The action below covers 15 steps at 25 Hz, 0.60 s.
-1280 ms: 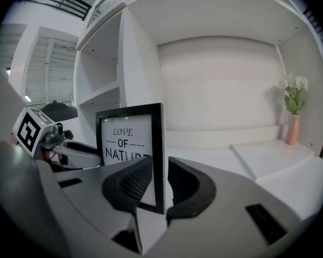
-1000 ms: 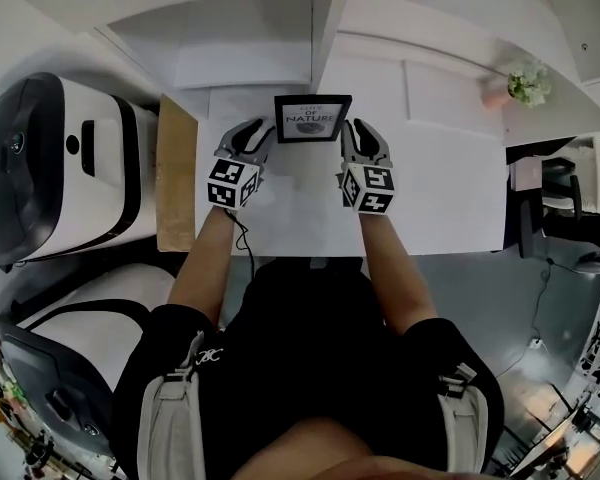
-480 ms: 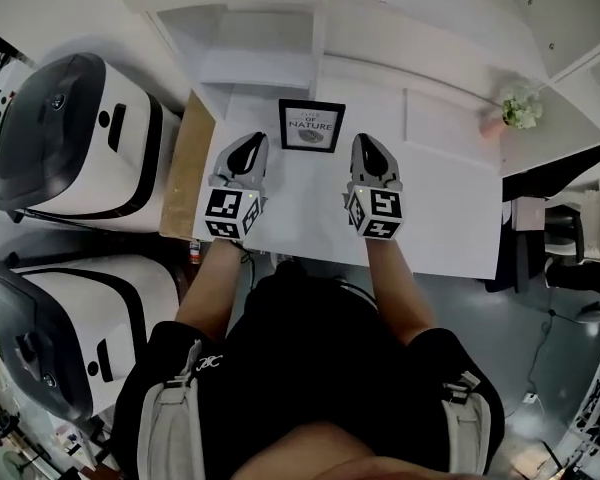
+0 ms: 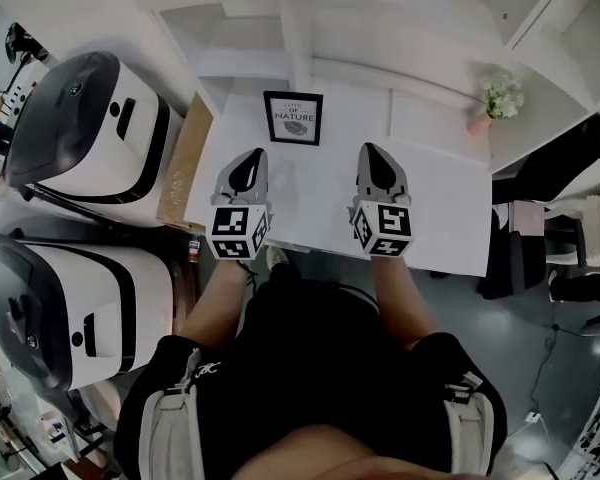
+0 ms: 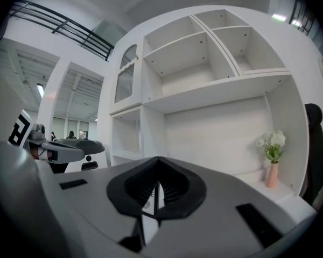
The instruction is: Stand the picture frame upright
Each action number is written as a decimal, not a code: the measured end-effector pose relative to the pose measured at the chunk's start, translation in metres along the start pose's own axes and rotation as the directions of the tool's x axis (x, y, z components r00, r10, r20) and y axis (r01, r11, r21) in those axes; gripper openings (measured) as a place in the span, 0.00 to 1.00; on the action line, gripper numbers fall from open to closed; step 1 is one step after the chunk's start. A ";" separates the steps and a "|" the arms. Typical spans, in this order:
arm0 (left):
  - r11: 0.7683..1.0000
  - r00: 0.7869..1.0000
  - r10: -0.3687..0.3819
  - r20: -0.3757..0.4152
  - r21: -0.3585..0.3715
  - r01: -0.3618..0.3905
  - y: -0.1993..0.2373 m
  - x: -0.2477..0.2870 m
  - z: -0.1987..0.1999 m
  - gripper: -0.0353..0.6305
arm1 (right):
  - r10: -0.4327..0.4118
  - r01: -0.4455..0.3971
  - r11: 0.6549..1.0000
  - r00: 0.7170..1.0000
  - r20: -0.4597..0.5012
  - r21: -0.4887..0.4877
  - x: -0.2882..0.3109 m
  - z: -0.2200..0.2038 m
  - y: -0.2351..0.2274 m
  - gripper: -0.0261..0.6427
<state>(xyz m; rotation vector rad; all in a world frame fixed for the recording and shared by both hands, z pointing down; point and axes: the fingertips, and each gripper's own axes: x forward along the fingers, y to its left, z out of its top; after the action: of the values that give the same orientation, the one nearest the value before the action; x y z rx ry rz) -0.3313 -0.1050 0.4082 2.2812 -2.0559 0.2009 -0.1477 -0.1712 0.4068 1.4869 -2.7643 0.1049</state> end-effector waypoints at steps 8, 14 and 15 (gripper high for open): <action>1.000 1.000 -0.013 0.024 -0.013 0.013 -0.029 -0.018 0.016 0.08 | -0.001 0.001 1.000 1.000 0.025 0.002 -0.027 0.014 -0.010 0.04; 0.999 0.999 -0.035 0.041 0.007 0.035 -0.040 -0.020 0.029 0.09 | -0.004 0.004 1.000 0.999 0.035 -0.003 -0.033 0.022 -0.012 0.04; 0.999 0.998 -0.044 0.043 0.005 0.044 -0.042 -0.020 0.030 0.08 | -0.003 0.003 1.000 0.999 0.037 -0.003 -0.034 0.023 -0.012 0.04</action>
<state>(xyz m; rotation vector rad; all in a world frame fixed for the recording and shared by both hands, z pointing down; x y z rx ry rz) -0.2896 -0.0853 0.3771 2.3514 -2.0246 0.1547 -0.1181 -0.1514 0.3835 1.5074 -2.7893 0.0733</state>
